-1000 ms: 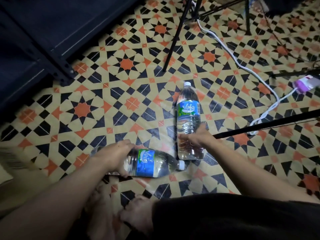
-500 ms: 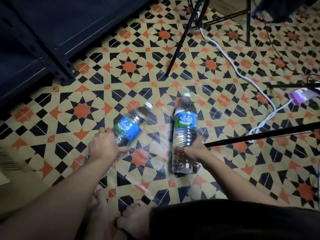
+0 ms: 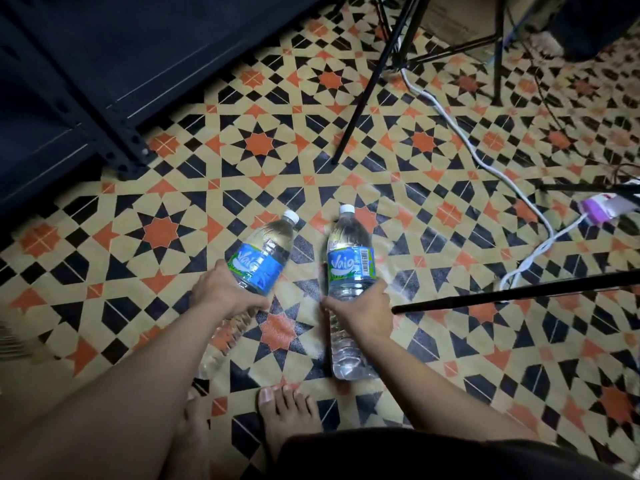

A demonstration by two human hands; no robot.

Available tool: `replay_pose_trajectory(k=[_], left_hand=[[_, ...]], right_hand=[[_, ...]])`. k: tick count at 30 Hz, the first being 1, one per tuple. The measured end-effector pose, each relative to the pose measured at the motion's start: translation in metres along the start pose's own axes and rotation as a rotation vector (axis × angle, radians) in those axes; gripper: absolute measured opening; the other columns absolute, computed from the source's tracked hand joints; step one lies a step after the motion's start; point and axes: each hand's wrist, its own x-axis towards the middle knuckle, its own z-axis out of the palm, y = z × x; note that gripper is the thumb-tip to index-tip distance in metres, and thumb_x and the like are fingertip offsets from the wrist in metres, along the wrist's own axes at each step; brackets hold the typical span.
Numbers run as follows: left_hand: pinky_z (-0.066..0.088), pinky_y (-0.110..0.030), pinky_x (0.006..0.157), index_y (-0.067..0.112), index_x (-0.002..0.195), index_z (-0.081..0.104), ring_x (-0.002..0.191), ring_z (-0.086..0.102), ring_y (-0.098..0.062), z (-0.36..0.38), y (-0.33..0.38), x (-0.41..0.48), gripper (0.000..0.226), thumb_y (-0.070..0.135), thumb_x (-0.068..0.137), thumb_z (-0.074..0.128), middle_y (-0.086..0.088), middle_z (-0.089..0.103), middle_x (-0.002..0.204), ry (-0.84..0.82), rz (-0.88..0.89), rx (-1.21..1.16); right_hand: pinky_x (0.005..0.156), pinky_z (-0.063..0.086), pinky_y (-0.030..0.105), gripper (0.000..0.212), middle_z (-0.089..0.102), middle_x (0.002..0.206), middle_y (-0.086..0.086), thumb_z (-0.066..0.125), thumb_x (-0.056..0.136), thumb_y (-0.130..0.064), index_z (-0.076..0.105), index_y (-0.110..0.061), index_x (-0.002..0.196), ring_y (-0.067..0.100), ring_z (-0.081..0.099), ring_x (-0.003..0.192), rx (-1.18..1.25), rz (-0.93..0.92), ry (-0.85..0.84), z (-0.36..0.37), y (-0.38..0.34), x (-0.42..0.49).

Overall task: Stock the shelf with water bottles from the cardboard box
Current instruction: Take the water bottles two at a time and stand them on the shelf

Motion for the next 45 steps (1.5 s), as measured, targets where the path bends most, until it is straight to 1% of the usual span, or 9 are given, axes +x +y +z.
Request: replay_pose_trajectory(k=[5,12,17,22,27,30,35,38,45], left_hand=[[0.042,-0.028,0.068,0.017,0.106,0.051,0.083,0.054,-0.024,0.002,-0.003,-0.005,0.08,0.052,0.045,0.09,-0.004,0.062,0.096,0.114,0.006,-0.07],[0.051,-0.034,0.072,0.015,0.114,0.053,0.089,0.063,-0.03,0.001,-0.001,-0.021,0.086,0.048,0.045,0.092,-0.013,0.063,0.107,0.209,-0.07,-0.441],[0.053,-0.041,0.08,0.014,0.116,0.05,0.099,0.06,-0.032,-0.034,0.014,-0.05,0.084,0.046,0.05,0.091,-0.01,0.062,0.105,0.379,-0.014,-0.522],[0.048,-0.037,0.076,0.014,0.118,0.049,0.099,0.059,-0.03,-0.105,0.037,-0.1,0.082,0.043,0.053,0.091,-0.01,0.061,0.108,0.544,0.068,-0.645],[0.041,-0.031,0.071,0.017,0.107,0.052,0.091,0.055,-0.024,-0.204,0.039,-0.176,0.076,0.049,0.049,0.089,-0.005,0.063,0.105,0.764,0.203,-0.811],[0.044,-0.031,0.076,0.015,0.103,0.054,0.098,0.061,-0.027,-0.261,0.018,-0.232,0.077,0.05,0.044,0.09,-0.005,0.066,0.103,0.945,0.316,-0.902],[0.047,-0.034,0.077,0.021,0.101,0.054,0.098,0.063,-0.026,-0.338,-0.05,-0.33,0.071,0.05,0.047,0.091,-0.002,0.068,0.102,1.226,0.345,-0.948],[0.048,-0.033,0.075,0.023,0.097,0.053,0.095,0.064,-0.029,-0.38,-0.104,-0.376,0.069,0.05,0.047,0.092,-0.006,0.068,0.099,1.422,0.37,-0.983],[0.053,-0.04,0.078,0.009,0.102,0.059,0.092,0.065,-0.032,-0.434,-0.252,-0.456,0.076,0.05,0.047,0.091,-0.012,0.069,0.097,1.867,0.2,-0.913]], right_hand=[[0.069,0.041,0.032,0.079,0.062,0.109,0.006,0.083,0.062,-0.049,0.041,-0.015,0.12,0.028,0.06,0.091,-0.01,0.017,0.04,-0.003,0.003,0.003],[0.071,0.047,0.032,0.075,0.067,0.104,0.004,0.085,0.06,-0.044,0.046,-0.019,0.119,0.025,0.061,0.086,0.142,0.015,0.064,-0.008,0.005,-0.007],[0.074,0.046,0.031,0.076,0.065,0.104,0.001,0.087,0.06,-0.049,0.048,-0.02,0.117,0.022,0.059,0.085,0.28,-0.059,0.106,-0.03,-0.014,-0.026],[0.075,0.046,0.031,0.065,0.061,0.1,-0.005,0.085,0.062,-0.041,0.042,-0.028,0.109,0.022,0.062,0.093,0.438,-0.279,0.143,-0.081,-0.061,-0.065],[0.085,0.051,0.037,0.072,0.06,0.103,-0.011,0.088,0.056,-0.045,0.043,-0.031,0.111,0.016,0.062,0.098,0.567,-0.614,0.141,-0.134,-0.124,-0.126],[0.089,0.054,0.038,0.078,0.065,0.107,-0.009,0.089,0.053,-0.046,0.047,-0.03,0.117,0.01,0.065,0.099,0.675,-0.8,0.082,-0.159,-0.168,-0.181],[0.086,0.053,0.024,0.078,0.067,0.108,-0.014,0.092,0.056,-0.037,0.05,-0.028,0.122,-0.005,0.064,0.095,0.79,-1.106,-0.021,-0.181,-0.234,-0.305],[0.085,0.054,0.028,0.075,0.069,0.103,-0.015,0.091,0.055,-0.038,0.051,-0.031,0.118,-0.004,0.066,0.094,0.815,-1.275,-0.112,-0.178,-0.268,-0.382],[0.09,0.056,0.042,0.077,0.073,0.102,-0.008,0.092,0.049,-0.047,0.053,-0.033,0.113,0.007,0.07,0.096,0.822,-1.516,-0.405,-0.116,-0.339,-0.546]])
